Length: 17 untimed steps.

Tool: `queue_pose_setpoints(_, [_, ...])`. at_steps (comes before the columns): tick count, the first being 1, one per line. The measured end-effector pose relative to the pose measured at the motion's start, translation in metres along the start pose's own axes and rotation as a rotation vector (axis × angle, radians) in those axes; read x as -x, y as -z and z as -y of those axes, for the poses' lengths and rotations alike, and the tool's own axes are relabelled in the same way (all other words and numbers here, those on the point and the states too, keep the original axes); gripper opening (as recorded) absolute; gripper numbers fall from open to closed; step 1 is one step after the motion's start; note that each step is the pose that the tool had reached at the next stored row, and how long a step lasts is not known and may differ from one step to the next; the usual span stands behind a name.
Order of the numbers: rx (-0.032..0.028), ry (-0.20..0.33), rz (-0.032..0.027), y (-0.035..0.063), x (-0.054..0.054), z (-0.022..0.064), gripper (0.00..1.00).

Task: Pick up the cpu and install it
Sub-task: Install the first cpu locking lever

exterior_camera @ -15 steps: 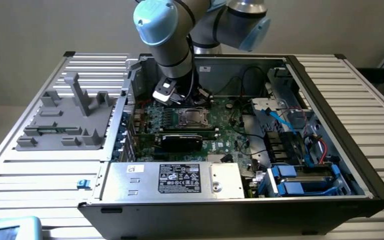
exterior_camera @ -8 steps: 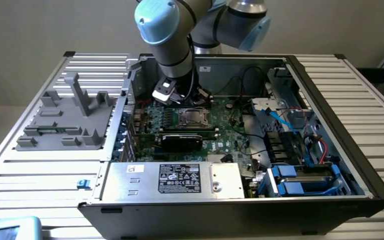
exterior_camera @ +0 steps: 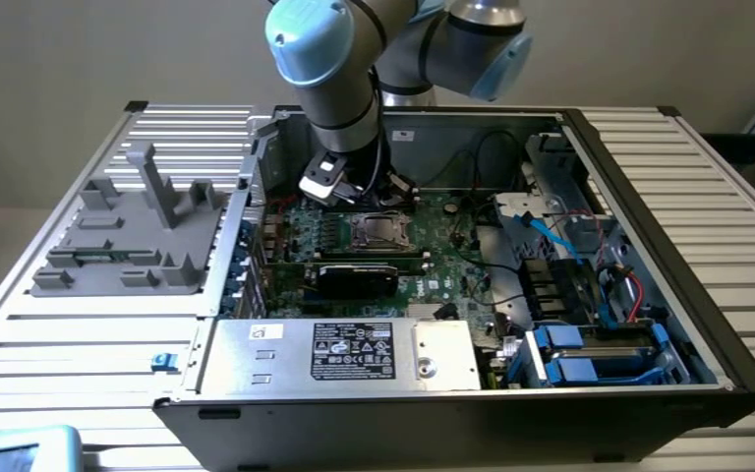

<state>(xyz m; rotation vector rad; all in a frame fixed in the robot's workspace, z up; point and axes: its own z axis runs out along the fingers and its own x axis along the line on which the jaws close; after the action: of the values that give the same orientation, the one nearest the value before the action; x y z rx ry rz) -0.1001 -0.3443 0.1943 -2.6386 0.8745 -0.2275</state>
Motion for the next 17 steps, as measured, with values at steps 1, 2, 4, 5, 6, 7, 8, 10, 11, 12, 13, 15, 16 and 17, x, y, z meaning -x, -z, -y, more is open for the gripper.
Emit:
queue_pose_setpoints(1, [0.0013,0.000,-0.0003,0.0002,0.0000,0.0001,0.11])
queue_pose_setpoints(2, [0.0025,0.000,-0.0005,0.0003,0.0000,0.0001,0.11])
queue_pose_setpoints(4, [0.0041,0.000,-0.0008,0.0004,0.0000,0.0001,0.11])
queue_pose_setpoints(5, [0.0048,0.000,-0.0008,0.0005,0.0000,0.0001,0.11])
queue_pose_setpoints(6, [0.0051,0.000,-0.0008,0.0005,0.0000,0.0002,0.11])
queue_pose_setpoints(7, [0.0055,0.000,-0.0009,0.0005,0.0000,0.0002,0.11])
queue_pose_setpoints(8, [0.0058,0.000,-0.0008,0.0006,0.0000,0.0002,0.11])
queue_pose_setpoints(10, [0.0063,0.000,-0.0006,0.0006,0.0000,0.0002,0.11])
queue_pose_setpoints(11, [0.0066,0.000,-0.0003,0.0007,0.0001,0.0002,0.11])
queue_pose_setpoints(12, [0.0069,0.000,0.0000,0.0008,0.0001,0.0003,0.11])
queue_pose_setpoints(13, [0.0070,0.000,0.0004,0.0009,0.0000,0.0004,0.11])
queue_pose_setpoints(15, [0.0078,0.000,0.0014,0.0016,0.0000,0.0006,0.11])
queue_pose_setpoints(16, [0.0084,-0.001,0.0020,0.0020,0.0000,0.0008,0.11])
queue_pose_setpoints(17, [0.0087,-0.001,0.0025,0.0022,0.0000,0.0009,0.11])
